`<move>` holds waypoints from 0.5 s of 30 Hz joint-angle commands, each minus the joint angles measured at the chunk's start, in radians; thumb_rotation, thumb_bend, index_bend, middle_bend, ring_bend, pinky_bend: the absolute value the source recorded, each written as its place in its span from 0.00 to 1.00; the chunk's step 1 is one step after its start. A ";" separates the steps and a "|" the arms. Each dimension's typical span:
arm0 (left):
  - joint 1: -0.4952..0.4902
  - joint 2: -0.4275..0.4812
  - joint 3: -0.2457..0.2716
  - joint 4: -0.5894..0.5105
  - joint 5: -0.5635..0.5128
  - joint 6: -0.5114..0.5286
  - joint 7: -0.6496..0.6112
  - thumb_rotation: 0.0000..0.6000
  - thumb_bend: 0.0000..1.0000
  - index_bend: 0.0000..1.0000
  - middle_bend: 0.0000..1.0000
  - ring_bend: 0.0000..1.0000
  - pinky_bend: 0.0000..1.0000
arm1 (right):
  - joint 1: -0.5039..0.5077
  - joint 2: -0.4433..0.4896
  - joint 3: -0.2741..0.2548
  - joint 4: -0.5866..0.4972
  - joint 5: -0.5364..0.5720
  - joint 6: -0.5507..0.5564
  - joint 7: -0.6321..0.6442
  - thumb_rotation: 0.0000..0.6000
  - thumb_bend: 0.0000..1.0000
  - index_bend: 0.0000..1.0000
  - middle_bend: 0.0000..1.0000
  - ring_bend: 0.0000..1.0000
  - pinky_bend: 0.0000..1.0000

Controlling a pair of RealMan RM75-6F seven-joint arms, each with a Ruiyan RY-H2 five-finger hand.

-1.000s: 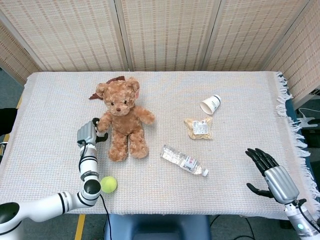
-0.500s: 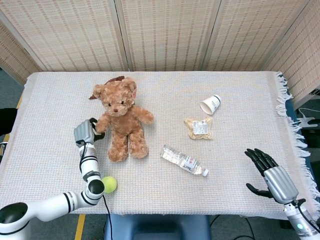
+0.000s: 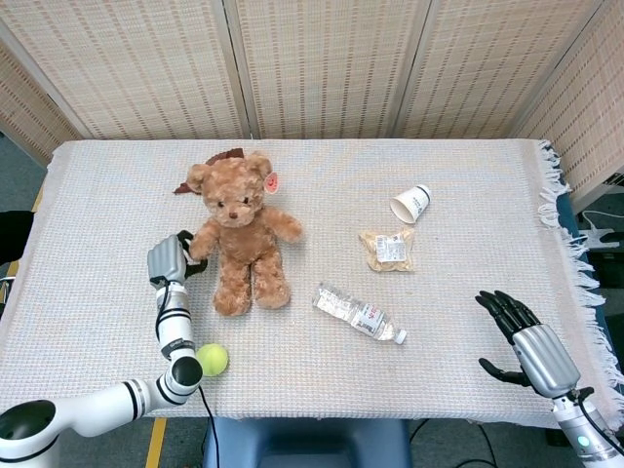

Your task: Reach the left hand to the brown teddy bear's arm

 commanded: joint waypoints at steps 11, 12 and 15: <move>0.021 -0.049 0.016 0.083 0.186 0.037 -0.167 1.00 0.34 0.48 0.58 0.54 0.40 | 0.002 -0.001 -0.001 0.000 0.004 -0.003 0.000 1.00 0.12 0.05 0.04 0.00 0.12; 0.023 -0.051 0.017 0.085 0.184 0.031 -0.165 1.00 0.35 0.48 0.58 0.54 0.40 | 0.002 -0.001 -0.001 -0.001 0.003 -0.003 0.000 1.00 0.12 0.05 0.04 0.00 0.12; 0.030 -0.044 0.013 0.072 0.149 0.000 -0.129 1.00 0.35 0.48 0.59 0.54 0.40 | 0.002 -0.001 -0.001 -0.001 0.003 -0.001 0.000 1.00 0.12 0.05 0.04 0.00 0.12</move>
